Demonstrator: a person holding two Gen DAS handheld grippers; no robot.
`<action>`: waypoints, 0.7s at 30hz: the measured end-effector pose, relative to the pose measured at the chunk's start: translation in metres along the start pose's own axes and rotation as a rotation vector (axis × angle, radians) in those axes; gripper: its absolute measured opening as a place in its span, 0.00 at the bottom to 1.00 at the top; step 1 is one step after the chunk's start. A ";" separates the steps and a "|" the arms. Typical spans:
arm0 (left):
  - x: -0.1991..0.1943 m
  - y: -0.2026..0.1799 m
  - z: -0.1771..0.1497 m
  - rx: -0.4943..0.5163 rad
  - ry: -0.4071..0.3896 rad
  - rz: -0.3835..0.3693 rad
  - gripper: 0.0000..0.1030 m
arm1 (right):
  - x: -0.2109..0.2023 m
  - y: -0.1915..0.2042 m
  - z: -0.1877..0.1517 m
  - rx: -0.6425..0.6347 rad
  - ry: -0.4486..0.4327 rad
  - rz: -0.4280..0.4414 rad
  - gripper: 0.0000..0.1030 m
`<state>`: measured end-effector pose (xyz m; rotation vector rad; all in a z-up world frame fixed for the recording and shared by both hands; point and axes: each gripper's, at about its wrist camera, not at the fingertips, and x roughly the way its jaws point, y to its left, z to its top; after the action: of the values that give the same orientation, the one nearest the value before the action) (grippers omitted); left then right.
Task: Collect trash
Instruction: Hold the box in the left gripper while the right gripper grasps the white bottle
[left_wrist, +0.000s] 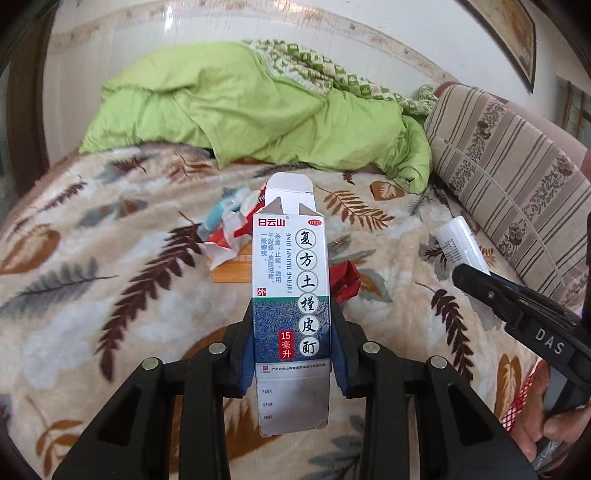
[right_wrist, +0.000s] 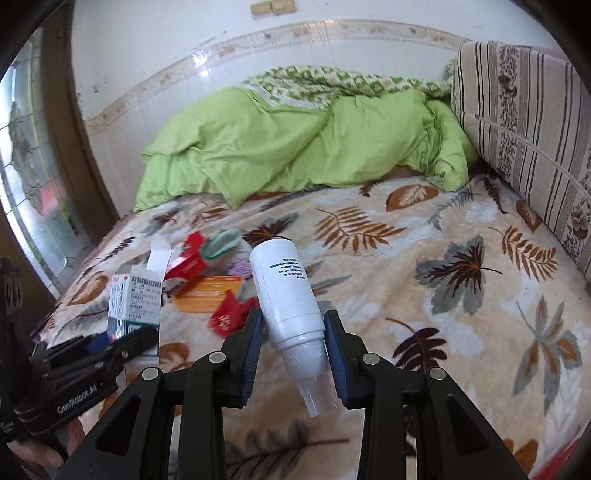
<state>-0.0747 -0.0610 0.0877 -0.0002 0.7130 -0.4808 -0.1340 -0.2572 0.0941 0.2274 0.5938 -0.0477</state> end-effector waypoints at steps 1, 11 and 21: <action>-0.010 -0.002 -0.005 0.010 -0.009 0.010 0.31 | -0.007 0.001 -0.005 0.000 0.000 0.012 0.35; -0.068 -0.019 -0.049 0.050 -0.053 0.139 0.31 | -0.051 -0.008 -0.037 0.005 0.009 0.085 0.35; -0.046 -0.018 -0.058 0.053 -0.039 0.235 0.31 | -0.040 0.005 -0.040 -0.036 0.022 0.069 0.35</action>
<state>-0.1481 -0.0484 0.0754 0.1225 0.6527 -0.2731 -0.1880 -0.2439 0.0853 0.2140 0.6081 0.0318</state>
